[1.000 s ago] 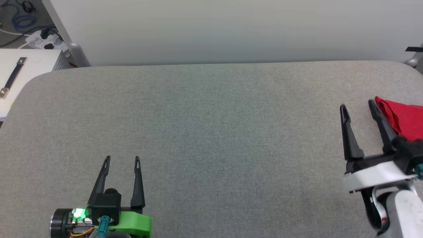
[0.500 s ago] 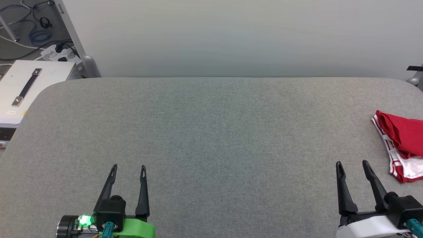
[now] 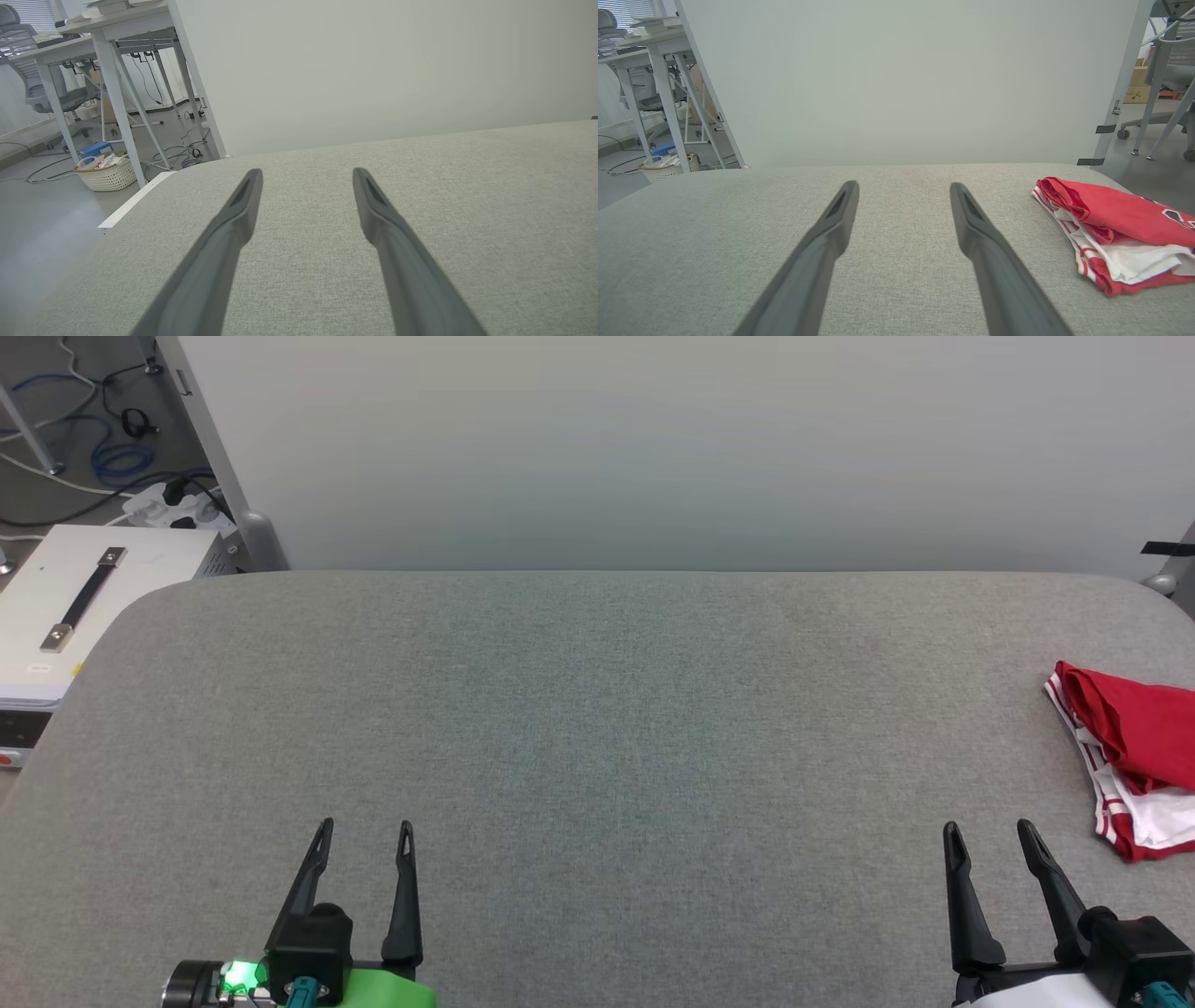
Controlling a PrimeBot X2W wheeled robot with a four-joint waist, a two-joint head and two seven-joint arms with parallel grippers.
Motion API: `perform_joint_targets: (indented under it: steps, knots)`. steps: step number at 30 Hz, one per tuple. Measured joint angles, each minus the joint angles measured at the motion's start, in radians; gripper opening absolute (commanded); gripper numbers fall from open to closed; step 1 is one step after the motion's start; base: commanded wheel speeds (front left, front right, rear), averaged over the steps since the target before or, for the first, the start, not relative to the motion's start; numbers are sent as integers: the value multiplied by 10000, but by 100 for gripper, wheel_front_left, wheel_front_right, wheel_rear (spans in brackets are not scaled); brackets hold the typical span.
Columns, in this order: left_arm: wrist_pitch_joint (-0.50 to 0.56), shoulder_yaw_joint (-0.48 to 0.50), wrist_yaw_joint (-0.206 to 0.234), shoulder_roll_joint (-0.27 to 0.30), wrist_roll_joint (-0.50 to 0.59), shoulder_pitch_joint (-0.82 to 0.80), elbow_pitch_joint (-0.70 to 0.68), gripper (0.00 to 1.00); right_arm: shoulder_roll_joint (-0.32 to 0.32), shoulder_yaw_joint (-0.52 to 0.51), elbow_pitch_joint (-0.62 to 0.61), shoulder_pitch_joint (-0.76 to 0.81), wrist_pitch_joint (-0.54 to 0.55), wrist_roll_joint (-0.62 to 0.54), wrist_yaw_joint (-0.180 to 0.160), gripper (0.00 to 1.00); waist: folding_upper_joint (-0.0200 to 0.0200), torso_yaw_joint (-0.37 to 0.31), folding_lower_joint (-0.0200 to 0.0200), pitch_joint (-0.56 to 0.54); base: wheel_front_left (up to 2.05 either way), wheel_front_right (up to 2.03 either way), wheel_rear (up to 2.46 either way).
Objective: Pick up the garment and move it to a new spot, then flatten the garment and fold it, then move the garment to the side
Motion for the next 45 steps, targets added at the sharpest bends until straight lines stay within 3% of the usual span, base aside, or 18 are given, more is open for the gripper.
perform_joint_targets:
  steps: [11, 12, 45]
  knots:
    - [0, 186, -188, -94, 0, 26, -35, 100, 44, 40, -4, 16, 19, 0, 0, 100, 0, 31, 0, -43, 0, 0, 0]
    - [6, 196, -184, -105, 0, 20, -44, 0, 48, 42, 0, 14, 17, 0, 0, 0, 0, 32, 0, -42, 0, 0, 0]
    - [543, 437, -359, -270, 8, -47, -92, 0, 42, 54, 67, -228, 537, -211, -2, 0, 0, -119, 0, 81, 0, 0, 0]
